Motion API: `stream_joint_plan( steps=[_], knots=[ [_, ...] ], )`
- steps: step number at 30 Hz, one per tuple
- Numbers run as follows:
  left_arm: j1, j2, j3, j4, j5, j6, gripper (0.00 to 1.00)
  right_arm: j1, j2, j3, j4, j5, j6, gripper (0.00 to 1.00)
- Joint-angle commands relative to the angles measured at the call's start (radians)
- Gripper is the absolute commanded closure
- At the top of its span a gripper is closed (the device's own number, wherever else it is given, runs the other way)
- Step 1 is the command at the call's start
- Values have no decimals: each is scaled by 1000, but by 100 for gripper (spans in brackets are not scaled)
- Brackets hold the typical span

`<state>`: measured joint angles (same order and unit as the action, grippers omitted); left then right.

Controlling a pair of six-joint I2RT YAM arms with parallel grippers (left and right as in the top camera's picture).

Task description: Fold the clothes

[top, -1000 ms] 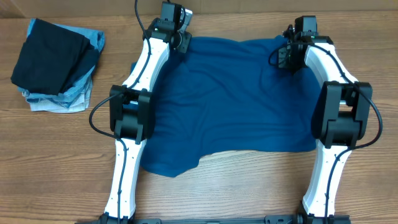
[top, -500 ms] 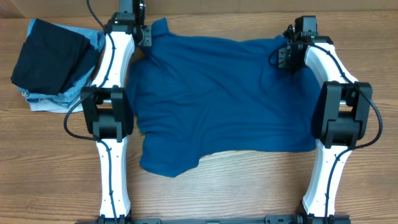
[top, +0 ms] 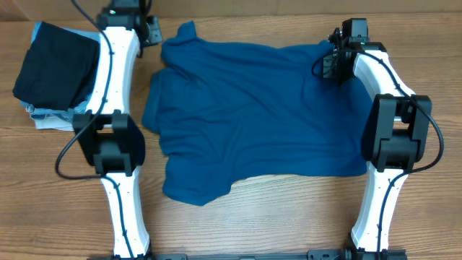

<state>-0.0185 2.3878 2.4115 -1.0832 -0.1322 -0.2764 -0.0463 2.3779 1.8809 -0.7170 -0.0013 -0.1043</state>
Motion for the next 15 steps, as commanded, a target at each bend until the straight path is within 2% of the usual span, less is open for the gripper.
stream_joint_plan(
  steps=[1,5,15],
  knots=[
    [5,27,-6,-151,96,-42,96,-10,24,-16,9,-1,7,88],
    [-4,132,-6,-234,199,-31,96,-10,24,-16,9,-1,7,88],
    [-9,266,-8,-154,224,1,96,-10,24,-16,8,-1,7,88]
  ],
)
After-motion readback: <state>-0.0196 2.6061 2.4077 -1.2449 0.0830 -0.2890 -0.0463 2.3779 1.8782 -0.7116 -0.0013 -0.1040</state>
